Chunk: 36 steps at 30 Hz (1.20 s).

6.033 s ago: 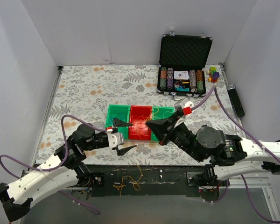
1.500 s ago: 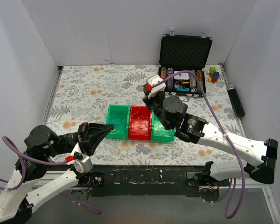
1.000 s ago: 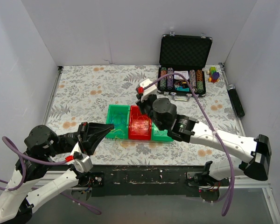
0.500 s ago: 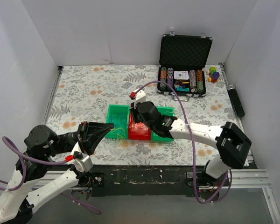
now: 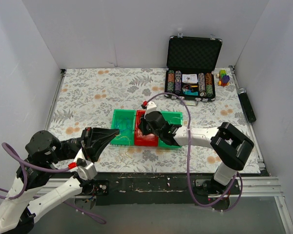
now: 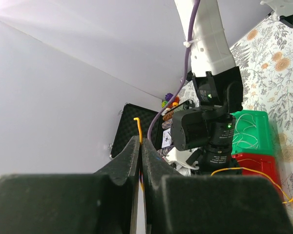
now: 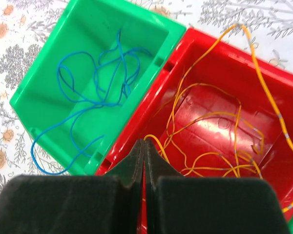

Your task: Untangle the cables

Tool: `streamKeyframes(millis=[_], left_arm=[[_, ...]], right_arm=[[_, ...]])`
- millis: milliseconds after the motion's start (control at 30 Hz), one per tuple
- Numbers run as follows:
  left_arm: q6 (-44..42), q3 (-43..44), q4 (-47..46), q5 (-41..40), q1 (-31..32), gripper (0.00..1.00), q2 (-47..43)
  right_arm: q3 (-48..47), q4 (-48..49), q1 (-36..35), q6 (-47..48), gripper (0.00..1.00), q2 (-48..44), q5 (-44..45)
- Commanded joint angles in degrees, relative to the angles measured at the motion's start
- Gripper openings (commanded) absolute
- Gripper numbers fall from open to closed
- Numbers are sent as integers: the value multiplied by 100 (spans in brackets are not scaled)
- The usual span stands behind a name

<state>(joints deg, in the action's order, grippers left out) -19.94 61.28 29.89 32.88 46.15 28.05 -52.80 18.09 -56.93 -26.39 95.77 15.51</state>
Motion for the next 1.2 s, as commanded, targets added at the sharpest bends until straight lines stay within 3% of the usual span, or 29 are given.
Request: streamKeyframes(millis=[0, 67, 200, 400, 467, 733, 900, 1167], left_arm=[[-10, 174, -97, 113, -45, 0, 112], [-9, 192, -124, 139, -54, 0, 139], [87, 201, -168, 122, -53, 0, 200], [166, 271, -220, 139, -45, 0, 350], [245, 297, -299, 122, -53, 0, 420], [439, 403, -747, -45, -45, 0, 833], [650, 148, -2019, -449, -45, 0, 1289], [421, -36, -2954, -854, -53, 0, 2388]], right_arm=[[182, 415, -3, -332, 1, 12, -294], [217, 380, 6, -305, 8, -75, -311], [156, 169, 6, -130, 36, -479, -224], [129, 2, 6, 11, 57, -1375, -188], [155, -42, 6, 37, 73, -1656, -232], [234, -446, -3, 99, 76, -2325, -127], [453, -815, 6, 134, 77, -2834, 329], [1218, -1044, 6, -76, 77, -3801, 839]])
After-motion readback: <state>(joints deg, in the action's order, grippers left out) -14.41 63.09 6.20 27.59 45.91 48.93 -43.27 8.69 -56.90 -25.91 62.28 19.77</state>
